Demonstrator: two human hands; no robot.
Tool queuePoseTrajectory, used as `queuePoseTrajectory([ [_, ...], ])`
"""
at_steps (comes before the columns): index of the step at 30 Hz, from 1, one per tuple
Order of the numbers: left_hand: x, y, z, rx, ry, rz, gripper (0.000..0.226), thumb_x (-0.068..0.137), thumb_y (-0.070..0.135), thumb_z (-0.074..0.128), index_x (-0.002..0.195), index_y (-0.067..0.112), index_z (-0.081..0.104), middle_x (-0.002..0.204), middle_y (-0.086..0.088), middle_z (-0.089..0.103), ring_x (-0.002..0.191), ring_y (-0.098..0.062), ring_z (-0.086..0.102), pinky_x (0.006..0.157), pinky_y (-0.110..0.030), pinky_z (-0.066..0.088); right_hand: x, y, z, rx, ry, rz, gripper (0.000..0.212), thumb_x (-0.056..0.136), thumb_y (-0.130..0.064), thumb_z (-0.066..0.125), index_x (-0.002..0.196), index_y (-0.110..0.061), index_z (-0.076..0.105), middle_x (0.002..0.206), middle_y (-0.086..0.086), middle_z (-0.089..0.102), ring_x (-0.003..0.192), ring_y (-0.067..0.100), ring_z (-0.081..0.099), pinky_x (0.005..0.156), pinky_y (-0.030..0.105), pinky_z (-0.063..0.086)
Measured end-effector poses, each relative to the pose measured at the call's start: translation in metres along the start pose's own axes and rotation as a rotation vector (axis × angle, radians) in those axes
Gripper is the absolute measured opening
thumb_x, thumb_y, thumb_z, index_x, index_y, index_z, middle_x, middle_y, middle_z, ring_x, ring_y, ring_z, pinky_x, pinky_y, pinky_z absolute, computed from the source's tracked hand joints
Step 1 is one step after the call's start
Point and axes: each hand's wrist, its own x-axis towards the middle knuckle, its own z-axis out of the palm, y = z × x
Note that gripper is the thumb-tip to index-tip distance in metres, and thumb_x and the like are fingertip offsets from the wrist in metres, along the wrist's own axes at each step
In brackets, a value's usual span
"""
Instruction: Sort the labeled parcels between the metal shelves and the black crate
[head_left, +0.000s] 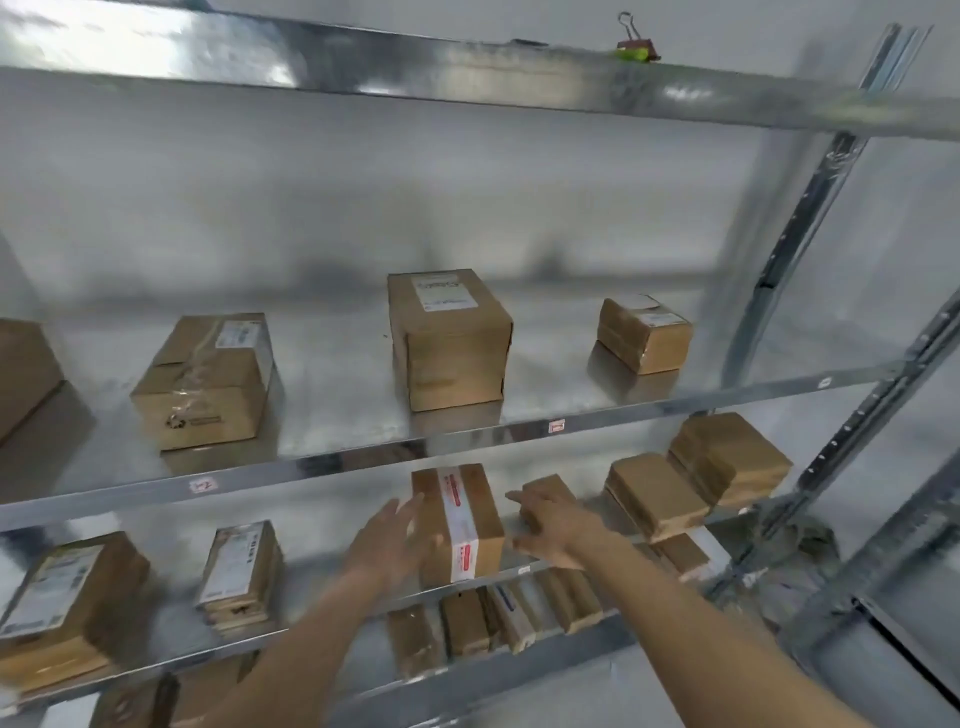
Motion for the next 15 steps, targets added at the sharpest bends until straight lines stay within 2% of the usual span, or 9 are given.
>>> queuePoseTrajectory([
  [4,0.038,0.004,0.031,-0.024,0.018,-0.090,0.077,0.085,0.070,0.050,0.152,0.043,0.024,0.160,0.008,0.029,0.141,-0.020,0.038,0.114,-0.044,0.037,0.054,0.032,0.009,-0.045,-0.008,-0.056,0.075,0.094,-0.064,0.057,0.158,-0.045,0.021,0.166,-0.003,0.028,0.150,0.027,0.030,0.121,0.051,0.030],
  [6,0.047,0.011,0.044,0.007,-0.006,-0.080,0.070,0.094,0.063,0.044,0.154,0.038,0.019,0.163,0.009,0.021,0.146,-0.020,0.029,0.118,-0.044,0.031,0.071,0.040,0.013,-0.055,-0.046,-0.112,0.072,0.098,-0.061,0.054,0.159,-0.040,0.022,0.164,-0.005,0.031,0.150,0.025,0.029,0.122,0.048,0.026],
  [8,0.057,0.017,0.057,0.031,-0.028,-0.106,0.067,0.099,0.055,0.044,0.156,0.033,0.014,0.163,0.009,0.017,0.150,-0.021,0.020,0.119,-0.045,0.026,0.090,0.046,0.026,0.008,-0.105,-0.117,0.070,0.100,-0.048,0.059,0.159,-0.037,0.025,0.158,-0.004,0.039,0.143,0.025,0.040,0.119,0.046,0.035],
  [11,0.072,0.016,0.072,-0.034,-0.013,-0.134,0.075,0.091,0.056,0.059,0.152,0.036,0.020,0.153,0.004,0.036,0.136,-0.023,0.043,0.108,-0.044,0.043,0.117,0.047,0.051,0.205,-0.181,-0.105,0.078,0.091,-0.032,0.075,0.152,-0.045,0.028,0.145,-0.007,0.049,0.126,0.018,0.054,0.107,0.043,0.049],
  [13,0.081,0.013,0.080,-0.088,-0.028,-0.161,0.079,0.086,0.056,0.066,0.150,0.039,0.023,0.144,0.005,0.043,0.127,-0.022,0.052,0.102,-0.042,0.050,0.136,0.052,0.072,0.260,-0.179,-0.128,0.086,0.084,-0.042,0.080,0.149,-0.050,0.024,0.144,-0.013,0.045,0.129,0.015,0.052,0.106,0.040,0.050],
  [15,0.093,0.001,0.091,-0.130,-0.027,-0.182,0.081,0.083,0.057,0.069,0.148,0.041,0.023,0.143,0.005,0.045,0.125,-0.023,0.055,0.101,-0.043,0.052,0.151,0.052,0.084,0.314,-0.158,-0.137,0.090,0.082,-0.054,0.077,0.151,-0.050,0.019,0.148,-0.014,0.038,0.134,0.014,0.045,0.110,0.042,0.046],
])
